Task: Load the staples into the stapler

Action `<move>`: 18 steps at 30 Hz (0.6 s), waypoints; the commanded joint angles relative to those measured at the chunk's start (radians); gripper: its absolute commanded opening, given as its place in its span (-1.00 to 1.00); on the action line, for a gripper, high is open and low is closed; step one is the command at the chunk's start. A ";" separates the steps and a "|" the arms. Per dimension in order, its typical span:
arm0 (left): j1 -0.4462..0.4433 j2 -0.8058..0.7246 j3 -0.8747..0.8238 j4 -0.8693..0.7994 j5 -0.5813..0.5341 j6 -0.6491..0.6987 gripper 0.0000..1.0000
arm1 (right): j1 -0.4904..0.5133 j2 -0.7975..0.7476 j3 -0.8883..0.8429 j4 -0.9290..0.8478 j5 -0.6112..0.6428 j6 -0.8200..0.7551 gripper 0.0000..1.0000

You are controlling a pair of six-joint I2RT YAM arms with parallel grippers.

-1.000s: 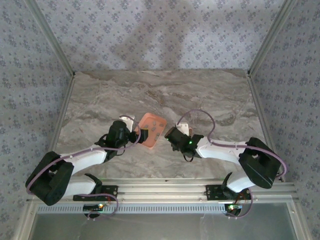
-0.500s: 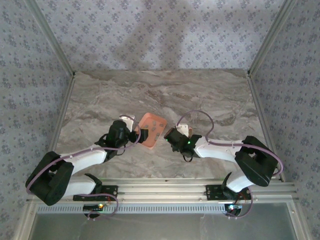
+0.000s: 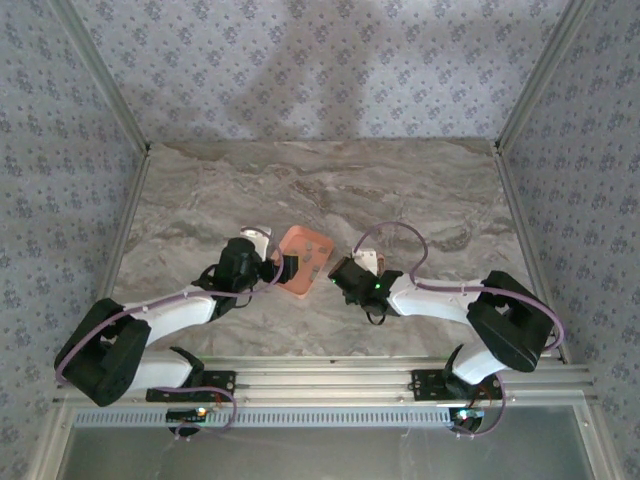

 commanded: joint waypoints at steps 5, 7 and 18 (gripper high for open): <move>-0.009 0.009 0.029 0.011 -0.003 0.009 0.92 | 0.001 0.014 -0.014 -0.009 0.010 0.028 -0.57; -0.009 0.008 0.029 0.011 -0.003 0.007 0.92 | 0.004 0.013 -0.012 -0.016 0.013 0.031 -0.48; -0.010 -0.033 0.029 -0.026 -0.017 -0.025 0.93 | 0.012 -0.089 0.031 -0.084 0.021 0.000 -0.29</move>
